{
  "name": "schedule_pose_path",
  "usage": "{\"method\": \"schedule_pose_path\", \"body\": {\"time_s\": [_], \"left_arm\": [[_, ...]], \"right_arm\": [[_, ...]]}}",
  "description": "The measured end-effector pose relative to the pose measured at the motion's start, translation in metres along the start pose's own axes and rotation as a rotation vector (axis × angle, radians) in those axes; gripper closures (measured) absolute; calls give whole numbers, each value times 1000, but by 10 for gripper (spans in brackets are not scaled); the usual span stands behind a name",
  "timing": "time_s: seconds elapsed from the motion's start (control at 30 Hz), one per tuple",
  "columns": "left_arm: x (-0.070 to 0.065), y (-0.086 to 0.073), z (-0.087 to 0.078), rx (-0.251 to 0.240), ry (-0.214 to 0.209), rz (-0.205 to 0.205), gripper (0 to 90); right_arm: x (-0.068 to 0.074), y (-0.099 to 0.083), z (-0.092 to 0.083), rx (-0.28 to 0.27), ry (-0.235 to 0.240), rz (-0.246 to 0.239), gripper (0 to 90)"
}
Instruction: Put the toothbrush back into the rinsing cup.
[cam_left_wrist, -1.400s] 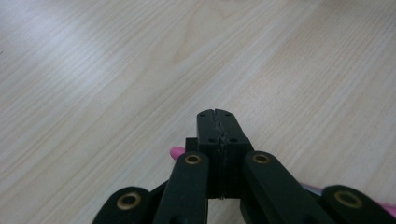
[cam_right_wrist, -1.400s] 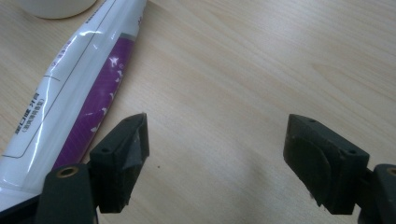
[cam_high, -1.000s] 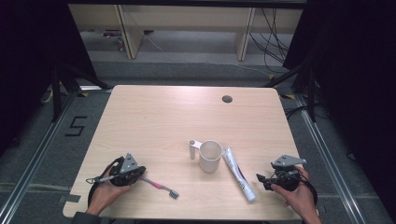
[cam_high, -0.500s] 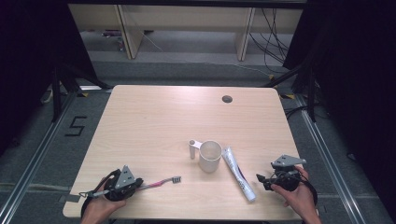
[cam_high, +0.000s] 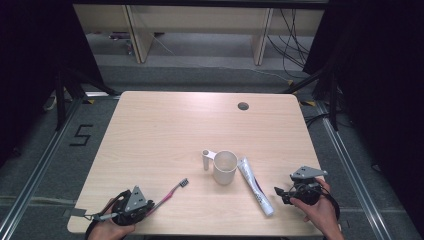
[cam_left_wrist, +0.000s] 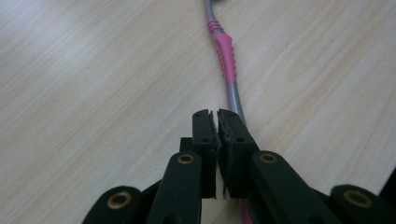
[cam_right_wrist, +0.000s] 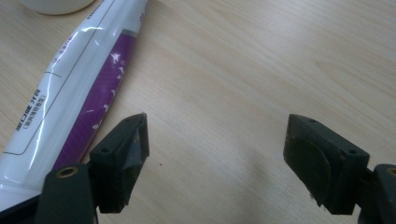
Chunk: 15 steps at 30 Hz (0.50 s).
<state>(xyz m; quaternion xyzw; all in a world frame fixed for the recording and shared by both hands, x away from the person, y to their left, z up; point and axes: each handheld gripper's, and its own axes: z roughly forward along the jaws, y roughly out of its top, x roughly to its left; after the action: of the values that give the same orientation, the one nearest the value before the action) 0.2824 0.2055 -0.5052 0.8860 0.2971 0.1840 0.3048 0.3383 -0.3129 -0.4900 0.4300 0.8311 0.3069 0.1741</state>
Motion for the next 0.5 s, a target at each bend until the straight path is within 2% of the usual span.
{"method": "schedule_pose_path", "body": {"time_s": [0.03, 0.07, 0.3, 0.37, 0.4, 0.43, 0.47, 0.5], "left_arm": [[-1, 1, -1, 8, -12, 3, 847], [-1, 1, -1, 8, -11, 15, 847], [-6, 6, -1, 33, -20, -5, 804], [-3, 10, -3, 40, -19, -41, 778], [-2, 11, -3, 37, -26, -71, 761], [-2, 11, -3, 37, -26, -71, 734], [1, 14, -4, 48, -31, -95, 734], [2, 16, -3, 51, -32, -115, 690]], "right_arm": [[2, 0, 0, -12, -5, 17, 233], [1, 0, 0, -14, -6, 2, 233], [-1, 0, 0, -10, -1, -3, 233], [-1, 0, 0, -11, 4, -2, 233], [-1, 0, 0, -12, 4, 0, 233], [-1, 0, 0, -12, 4, 0, 233], [-2, 0, 0, -23, -1, -19, 233], [-1, 0, 0, -8, -2, -1, 233]]}}
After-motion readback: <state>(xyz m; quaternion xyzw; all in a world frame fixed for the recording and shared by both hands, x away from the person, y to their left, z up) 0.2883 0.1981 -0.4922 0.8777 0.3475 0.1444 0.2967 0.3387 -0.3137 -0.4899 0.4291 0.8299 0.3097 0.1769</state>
